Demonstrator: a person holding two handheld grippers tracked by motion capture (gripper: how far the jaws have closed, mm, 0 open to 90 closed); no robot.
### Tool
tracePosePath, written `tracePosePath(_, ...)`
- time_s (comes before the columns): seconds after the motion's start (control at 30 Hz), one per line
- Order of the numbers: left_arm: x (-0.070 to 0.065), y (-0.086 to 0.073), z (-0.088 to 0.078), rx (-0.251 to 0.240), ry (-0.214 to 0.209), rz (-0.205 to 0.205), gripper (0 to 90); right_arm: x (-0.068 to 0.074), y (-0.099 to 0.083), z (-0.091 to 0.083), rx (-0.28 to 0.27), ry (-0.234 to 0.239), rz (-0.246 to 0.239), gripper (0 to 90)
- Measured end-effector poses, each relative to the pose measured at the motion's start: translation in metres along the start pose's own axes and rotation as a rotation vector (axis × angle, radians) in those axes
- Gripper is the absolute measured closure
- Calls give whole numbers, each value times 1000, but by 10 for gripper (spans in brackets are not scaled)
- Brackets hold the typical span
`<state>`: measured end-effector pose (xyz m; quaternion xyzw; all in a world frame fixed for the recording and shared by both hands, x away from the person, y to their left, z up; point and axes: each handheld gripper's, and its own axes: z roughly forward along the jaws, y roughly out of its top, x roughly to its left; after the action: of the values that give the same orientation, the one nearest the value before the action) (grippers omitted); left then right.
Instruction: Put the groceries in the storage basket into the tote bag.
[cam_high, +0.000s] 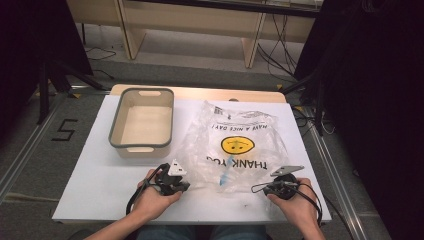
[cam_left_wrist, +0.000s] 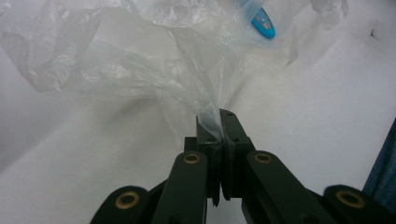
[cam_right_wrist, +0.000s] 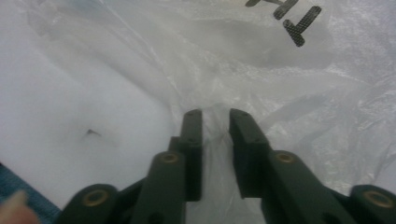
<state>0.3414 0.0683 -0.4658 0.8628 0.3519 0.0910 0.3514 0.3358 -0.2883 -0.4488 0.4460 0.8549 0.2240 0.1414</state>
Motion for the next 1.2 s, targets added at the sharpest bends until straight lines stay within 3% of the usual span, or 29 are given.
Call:
tracePosePath(0.2,-4,2,4,-14,-2,6,883,-6,1,2,-20,-51,4,891)
tracePosePath(0.5,-5,8,11,-29,-8,-6,883,-18,7,7,-66,-119,22,900)
tracePosePath(0.77,-5,11,14,-54,-15,-9,868,-22,12,9,-98,-142,26,900)
tracePosePath(0.9,-6,9,5,-82,0,3,776,-21,10,6,-119,-126,21,838)
tracePosePath(1.0,-5,5,-3,-86,25,4,642,-21,7,-1,-160,-113,30,740)
tracePosePath(1.1,-1,1,-10,-88,78,7,486,-21,1,-8,-210,-83,64,639)
tracePosePath(1.2,1,-2,-15,-90,108,-18,362,-22,-4,-13,-258,-52,91,555)
